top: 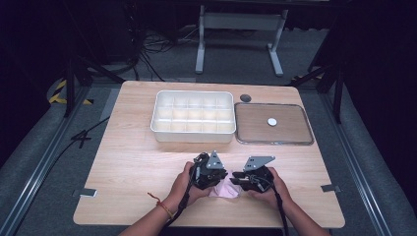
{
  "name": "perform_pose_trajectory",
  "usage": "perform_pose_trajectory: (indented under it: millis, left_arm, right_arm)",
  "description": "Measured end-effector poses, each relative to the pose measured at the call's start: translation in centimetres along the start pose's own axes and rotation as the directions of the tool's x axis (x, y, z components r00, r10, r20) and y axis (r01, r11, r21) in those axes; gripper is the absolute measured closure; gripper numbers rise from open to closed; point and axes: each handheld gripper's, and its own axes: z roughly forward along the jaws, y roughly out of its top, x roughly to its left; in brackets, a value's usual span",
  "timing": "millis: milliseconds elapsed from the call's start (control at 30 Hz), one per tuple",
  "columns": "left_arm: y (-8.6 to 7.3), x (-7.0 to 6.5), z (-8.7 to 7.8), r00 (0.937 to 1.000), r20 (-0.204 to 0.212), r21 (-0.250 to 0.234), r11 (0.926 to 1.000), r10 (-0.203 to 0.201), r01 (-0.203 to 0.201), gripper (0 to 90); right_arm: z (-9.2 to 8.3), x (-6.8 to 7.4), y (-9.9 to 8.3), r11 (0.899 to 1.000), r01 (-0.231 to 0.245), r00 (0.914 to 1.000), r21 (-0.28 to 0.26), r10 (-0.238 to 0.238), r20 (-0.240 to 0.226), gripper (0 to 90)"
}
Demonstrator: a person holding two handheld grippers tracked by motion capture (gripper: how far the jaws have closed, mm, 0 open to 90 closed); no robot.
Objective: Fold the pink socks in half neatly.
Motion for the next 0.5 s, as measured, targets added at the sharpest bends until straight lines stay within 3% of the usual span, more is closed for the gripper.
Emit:
perform_pose_trajectory:
  millis: [267, 500]
  left_arm:
    - [0.25, -0.49, 0.92, 0.9999, 0.003, -0.002, 0.9999, -0.015, 0.015, 84.5]
    - [0.20, -0.52, 0.79, 0.9991, 0.020, -0.049, 0.9981, -0.037, 0.038, 75.0]
  right_arm:
    - [0.00, -0.04, -0.03, 1.000, -0.004, 1.0000, -0.001, 0.004, -0.005, 72.1]
    - [0.00, -0.04, -0.02, 1.000, -0.001, 1.0000, 0.000, 0.001, -0.003, 72.2]
